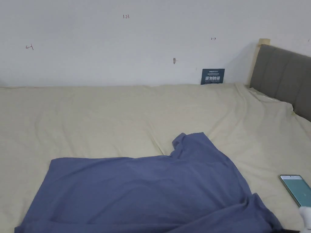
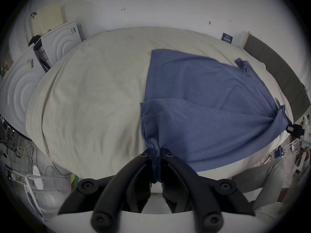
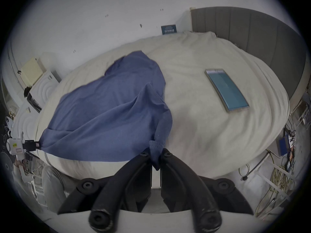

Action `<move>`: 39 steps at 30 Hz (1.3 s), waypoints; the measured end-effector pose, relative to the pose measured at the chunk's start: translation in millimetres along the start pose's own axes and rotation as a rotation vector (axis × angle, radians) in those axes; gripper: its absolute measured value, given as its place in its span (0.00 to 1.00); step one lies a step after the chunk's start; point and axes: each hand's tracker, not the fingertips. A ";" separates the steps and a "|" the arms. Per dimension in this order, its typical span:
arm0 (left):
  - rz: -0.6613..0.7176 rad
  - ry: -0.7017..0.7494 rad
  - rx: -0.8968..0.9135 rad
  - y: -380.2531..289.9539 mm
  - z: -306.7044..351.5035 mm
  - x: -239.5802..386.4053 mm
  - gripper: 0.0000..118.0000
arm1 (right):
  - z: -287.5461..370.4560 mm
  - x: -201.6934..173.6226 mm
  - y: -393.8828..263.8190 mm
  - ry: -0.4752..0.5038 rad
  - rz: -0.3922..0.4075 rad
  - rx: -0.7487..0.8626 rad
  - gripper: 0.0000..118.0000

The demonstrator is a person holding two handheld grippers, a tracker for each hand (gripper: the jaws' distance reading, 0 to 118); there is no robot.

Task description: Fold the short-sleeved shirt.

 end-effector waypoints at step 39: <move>-0.078 -0.064 0.207 165.3 -47.5 55.3 0.00 | -150.8 -66.9 283.6 -0.081 0.078 -0.006 0.39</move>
